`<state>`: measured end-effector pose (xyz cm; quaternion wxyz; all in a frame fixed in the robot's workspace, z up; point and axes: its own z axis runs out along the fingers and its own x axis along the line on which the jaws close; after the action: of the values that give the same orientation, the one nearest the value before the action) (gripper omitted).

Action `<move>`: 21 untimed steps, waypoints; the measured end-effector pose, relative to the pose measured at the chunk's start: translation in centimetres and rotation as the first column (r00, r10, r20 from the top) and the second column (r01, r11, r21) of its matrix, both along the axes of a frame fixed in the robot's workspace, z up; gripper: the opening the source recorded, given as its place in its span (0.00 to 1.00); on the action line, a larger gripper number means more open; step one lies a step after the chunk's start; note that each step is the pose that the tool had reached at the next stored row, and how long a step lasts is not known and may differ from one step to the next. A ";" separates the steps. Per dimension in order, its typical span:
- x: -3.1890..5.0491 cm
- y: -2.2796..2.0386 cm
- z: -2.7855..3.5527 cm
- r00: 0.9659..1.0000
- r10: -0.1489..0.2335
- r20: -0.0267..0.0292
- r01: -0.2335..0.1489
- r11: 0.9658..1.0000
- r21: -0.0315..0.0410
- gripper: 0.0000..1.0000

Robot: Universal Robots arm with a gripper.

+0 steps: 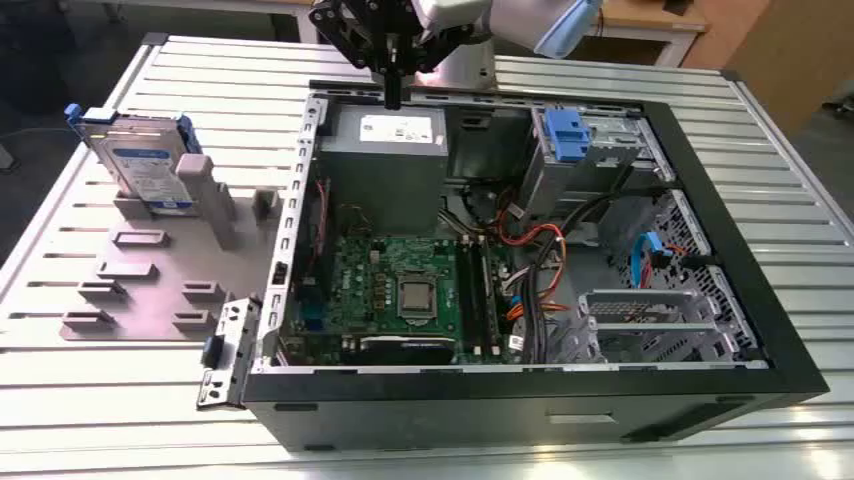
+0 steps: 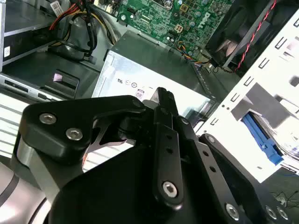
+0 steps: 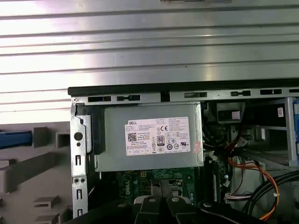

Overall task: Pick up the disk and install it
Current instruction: 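Reach for the disk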

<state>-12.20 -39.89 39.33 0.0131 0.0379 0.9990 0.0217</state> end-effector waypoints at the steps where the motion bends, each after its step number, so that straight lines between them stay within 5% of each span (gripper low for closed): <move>1: 0.00 0.00 0.00 1.000 0.000 0.000 0.000 1.000 0.000 0.11; 12: -0.05 0.01 0.00 1.000 0.000 0.000 0.000 1.000 0.000 0.11; 21: -0.98 0.00 -0.02 1.000 0.000 0.000 0.000 1.000 0.000 0.11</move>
<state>-13.18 -39.90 39.31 0.0131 0.0379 0.9990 0.0217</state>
